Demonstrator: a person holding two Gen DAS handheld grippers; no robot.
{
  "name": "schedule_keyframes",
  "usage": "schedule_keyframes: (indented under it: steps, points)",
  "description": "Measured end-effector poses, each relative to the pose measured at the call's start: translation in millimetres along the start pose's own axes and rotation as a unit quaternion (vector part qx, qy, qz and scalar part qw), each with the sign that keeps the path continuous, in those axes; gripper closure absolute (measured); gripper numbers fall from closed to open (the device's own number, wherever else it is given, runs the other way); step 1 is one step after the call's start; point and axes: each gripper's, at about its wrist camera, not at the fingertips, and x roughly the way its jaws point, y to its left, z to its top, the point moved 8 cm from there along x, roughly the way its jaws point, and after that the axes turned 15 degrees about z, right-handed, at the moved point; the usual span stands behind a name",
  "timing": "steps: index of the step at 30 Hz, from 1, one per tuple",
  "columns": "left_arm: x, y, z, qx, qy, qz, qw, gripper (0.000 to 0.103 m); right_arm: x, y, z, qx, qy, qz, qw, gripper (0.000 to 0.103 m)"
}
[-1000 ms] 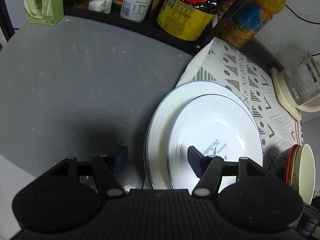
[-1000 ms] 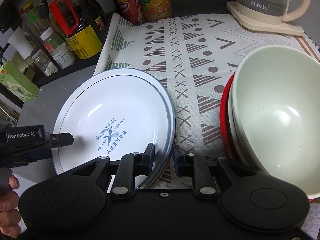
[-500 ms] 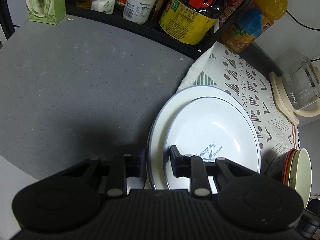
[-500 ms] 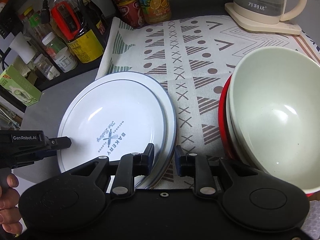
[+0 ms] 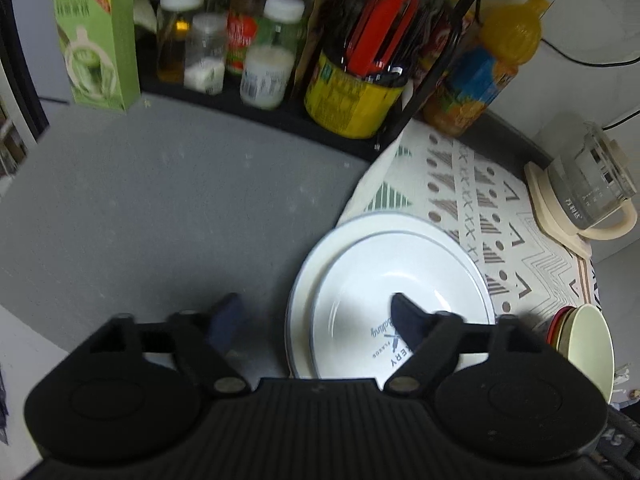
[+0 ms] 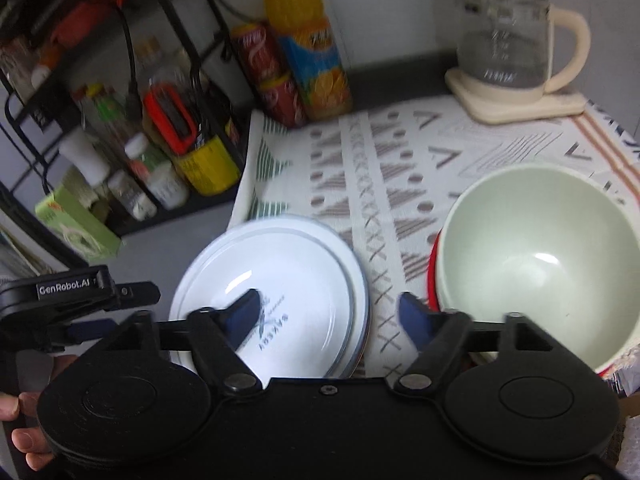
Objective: Organize plates and bowls
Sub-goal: 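Move both grippers to the rim of the red bowl holding green bowls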
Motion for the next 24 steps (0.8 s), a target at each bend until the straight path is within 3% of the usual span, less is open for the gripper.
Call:
schedule_keyframes:
  steps: [3, 5, 11, 15, 24]
  points:
    - [-10.2, -2.6, 3.3, 0.007, -0.004, -0.007, 0.9999, 0.017, -14.0, -0.6, 6.0, -0.002, -0.026, -0.003, 1.0, 0.003]
    - [-15.4, -6.8, 3.3, 0.014, -0.005, -0.013, 0.9998, 0.016, -22.8, -2.5, 8.3, -0.002, -0.042, -0.007, 0.999, 0.0]
    - [-28.6, -19.3, -2.9, 0.041, -0.016, -0.016, 0.9989, 0.009, -39.9, -15.0, 6.9, 0.012, -0.064, -0.023, 0.998, 0.0]
    - [-33.7, -37.8, -6.2, 0.057, -0.016, -0.042, 0.9974, 0.0, -53.0, -26.5, 5.0, 0.023, -0.078, -0.034, 0.996, 0.0]
    - [-44.7, -79.5, -4.4, 0.066, -0.033, -0.086, 0.9935, 0.0, -81.1, -64.2, 4.2, 0.05, -0.109, -0.077, 0.99, 0.0]
